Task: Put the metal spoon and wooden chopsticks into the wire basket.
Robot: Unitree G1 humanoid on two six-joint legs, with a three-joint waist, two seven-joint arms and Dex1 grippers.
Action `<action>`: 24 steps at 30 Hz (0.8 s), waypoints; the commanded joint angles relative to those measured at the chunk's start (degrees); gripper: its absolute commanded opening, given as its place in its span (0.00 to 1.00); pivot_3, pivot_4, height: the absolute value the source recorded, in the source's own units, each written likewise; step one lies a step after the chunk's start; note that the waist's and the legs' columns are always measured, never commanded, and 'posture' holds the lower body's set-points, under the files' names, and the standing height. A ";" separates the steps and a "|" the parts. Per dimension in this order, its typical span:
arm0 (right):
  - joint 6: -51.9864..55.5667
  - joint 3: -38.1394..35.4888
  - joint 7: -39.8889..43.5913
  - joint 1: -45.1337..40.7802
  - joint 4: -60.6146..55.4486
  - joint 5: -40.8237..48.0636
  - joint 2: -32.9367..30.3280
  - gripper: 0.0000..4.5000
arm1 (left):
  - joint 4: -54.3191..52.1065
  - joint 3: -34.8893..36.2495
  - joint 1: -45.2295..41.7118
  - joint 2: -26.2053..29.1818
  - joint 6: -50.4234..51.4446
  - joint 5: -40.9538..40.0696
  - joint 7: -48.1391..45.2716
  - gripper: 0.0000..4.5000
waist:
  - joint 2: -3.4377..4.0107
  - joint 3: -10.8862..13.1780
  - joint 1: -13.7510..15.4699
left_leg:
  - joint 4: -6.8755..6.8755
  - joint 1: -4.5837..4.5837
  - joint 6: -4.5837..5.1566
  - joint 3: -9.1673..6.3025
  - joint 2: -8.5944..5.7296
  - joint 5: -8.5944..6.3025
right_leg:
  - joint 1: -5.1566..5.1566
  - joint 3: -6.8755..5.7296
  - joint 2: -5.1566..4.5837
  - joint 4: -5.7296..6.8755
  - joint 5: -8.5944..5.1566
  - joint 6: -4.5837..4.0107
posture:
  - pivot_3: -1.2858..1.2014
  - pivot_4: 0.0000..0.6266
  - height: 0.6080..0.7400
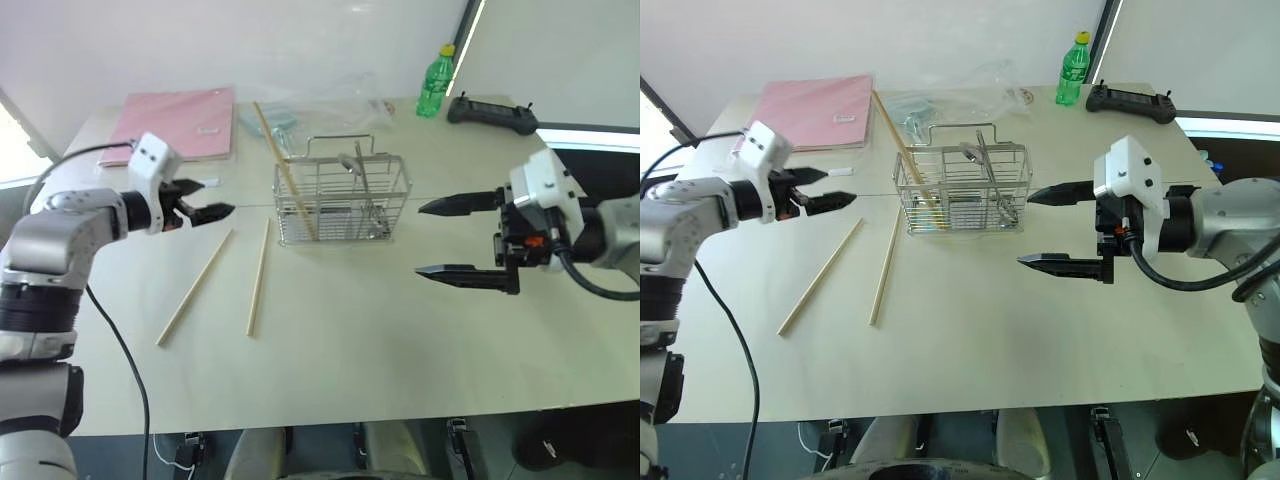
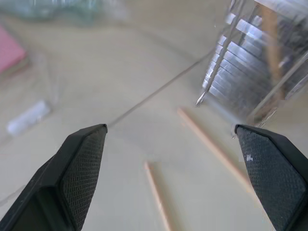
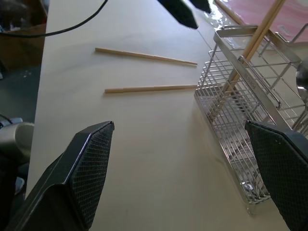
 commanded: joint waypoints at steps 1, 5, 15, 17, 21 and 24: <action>0.33 -3.27 -1.70 1.78 -4.44 2.19 0.06 0.99 | 4.41 -4.99 -3.76 0.27 -1.17 6.34 -3.34 1.00 | -0.06 0.03 0.06 | -0.02 -0.01 0.00 -0.01 0.00 0.00 | -0.02 0.00 0.00 0.00 0.00 0.02 | 0.52 0.24 0.91; 1.27 -3.82 -5.20 2.53 -5.96 3.83 1.16 0.99 | 14.63 -11.81 -11.28 -1.65 -1.03 13.85 -6.93 1.00 | -0.15 0.05 0.22 | -0.01 -0.07 0.00 -0.06 -0.01 0.00 | -0.04 -0.04 -0.01 0.00 0.01 0.03 | 0.52 0.24 0.91; 1.51 -4.74 -14.97 4.50 -9.76 4.63 6.14 0.99 | 47.92 -21.08 -31.00 -10.79 -9.05 30.38 -13.34 1.00 | -0.34 0.03 -0.18 | 0.01 -0.07 0.04 -0.05 -0.04 -0.02 | -0.04 -0.06 -0.02 0.02 0.03 0.28 | 0.52 0.24 0.91; 1.57 -5.27 -16.11 5.12 -10.33 5.01 6.41 0.99 | 50.30 -19.84 -32.46 -12.09 -10.02 30.47 -15.47 1.00 | -0.35 0.03 -0.16 | -0.02 -0.08 0.06 -0.06 -0.04 -0.03 | -0.08 -0.06 -0.01 0.07 0.03 0.28 | 0.52 0.24 0.91; 1.56 -6.33 -18.77 6.65 -11.41 5.41 7.18 0.99 | 52.41 -20.84 -34.70 -14.00 -10.23 33.64 -18.64 1.00 | -0.40 0.07 0.14 | 0.00 -0.17 0.06 -0.07 -0.05 -0.03 | -0.15 -0.06 -0.02 0.10 0.03 0.28 | 0.52 0.24 0.91; 1.56 -6.70 -20.74 6.75 -11.67 5.90 7.82 0.99 | 53.48 -20.68 -34.72 -14.75 -10.54 35.63 -18.52 1.00 | -0.42 0.06 0.03 | 0.06 -0.18 0.06 -0.06 -0.06 -0.03 | -0.11 -0.06 -0.03 0.07 0.04 0.32 | 0.52 0.24 0.91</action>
